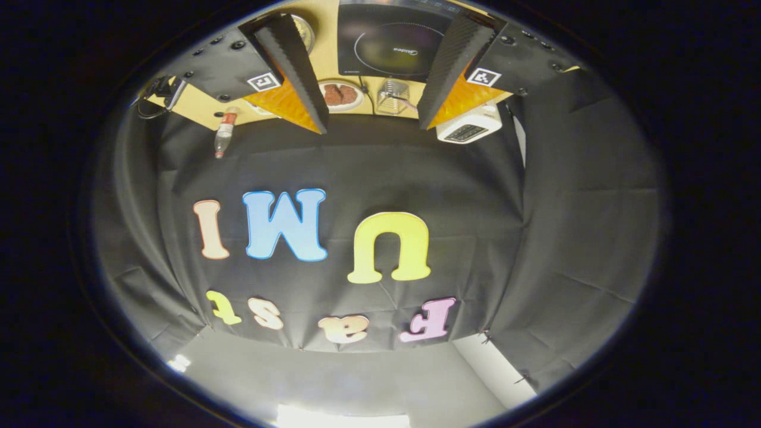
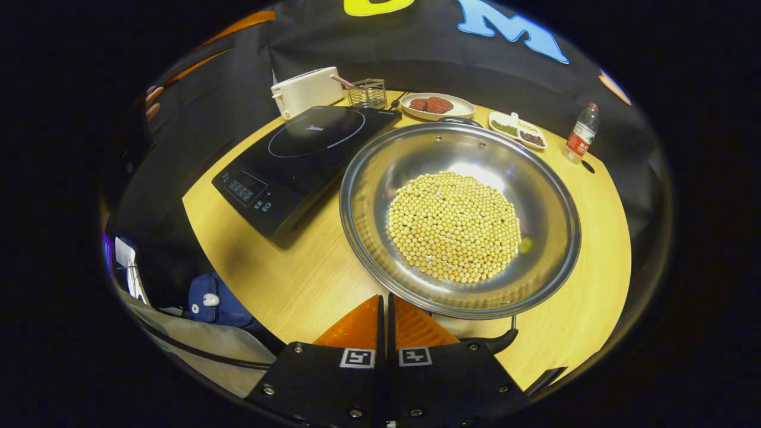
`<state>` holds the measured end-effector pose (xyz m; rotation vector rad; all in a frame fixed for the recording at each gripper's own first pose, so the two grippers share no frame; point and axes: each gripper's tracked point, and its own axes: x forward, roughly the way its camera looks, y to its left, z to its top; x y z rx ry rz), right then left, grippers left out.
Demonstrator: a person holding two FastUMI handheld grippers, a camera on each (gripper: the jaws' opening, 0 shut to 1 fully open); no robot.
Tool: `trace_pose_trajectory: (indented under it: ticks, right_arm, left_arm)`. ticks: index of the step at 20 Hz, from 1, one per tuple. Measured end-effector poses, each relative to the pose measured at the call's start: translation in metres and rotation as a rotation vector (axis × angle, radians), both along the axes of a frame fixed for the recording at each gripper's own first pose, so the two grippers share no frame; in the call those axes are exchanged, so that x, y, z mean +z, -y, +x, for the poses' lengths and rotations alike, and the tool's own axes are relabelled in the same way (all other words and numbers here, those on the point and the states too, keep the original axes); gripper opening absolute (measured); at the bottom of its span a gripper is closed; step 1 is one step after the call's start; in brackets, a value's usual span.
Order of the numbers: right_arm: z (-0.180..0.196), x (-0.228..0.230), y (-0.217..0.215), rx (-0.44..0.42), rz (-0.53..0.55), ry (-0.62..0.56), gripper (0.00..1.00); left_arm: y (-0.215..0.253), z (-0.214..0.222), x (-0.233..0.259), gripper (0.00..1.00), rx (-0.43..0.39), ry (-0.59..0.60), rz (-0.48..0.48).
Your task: First push the handle of the pot to place it horizontally, then grasp the pot with both hands and set it on the induction cooktop.
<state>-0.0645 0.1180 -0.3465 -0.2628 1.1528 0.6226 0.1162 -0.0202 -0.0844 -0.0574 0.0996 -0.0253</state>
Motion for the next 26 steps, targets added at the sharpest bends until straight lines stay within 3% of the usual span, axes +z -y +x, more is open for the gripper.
trace_pose_trajectory:
  ticks: [7, 14, 16, 21, 26]
  right_arm:
    - [0.017, -0.006, 0.044, -0.094, -0.097, -0.010, 0.01]
    - [0.033, 0.001, 0.083, -0.149, -0.125, 0.011, 0.00]
    - [0.038, 0.002, 0.095, -0.159, -0.120, 0.017, 0.00]
    - [0.054, 0.002, 0.126, -0.114, -0.128, 0.030, 0.00]
    - [0.073, 0.000, 0.144, -0.057, -0.142, 0.066, 0.00]
  left_arm:
    - [0.018, 0.032, -0.020, 1.00, -0.065, -0.033, -0.040]
    - [0.041, 0.033, -0.012, 1.00, -0.082, -0.030, -0.030]
    - [0.050, 0.029, -0.008, 0.92, -0.073, -0.028, -0.025]
    - [0.066, 0.013, 0.005, 0.92, -0.014, -0.022, -0.016]
    - [0.078, -0.002, 0.014, 1.00, 0.027, -0.019, 0.017]
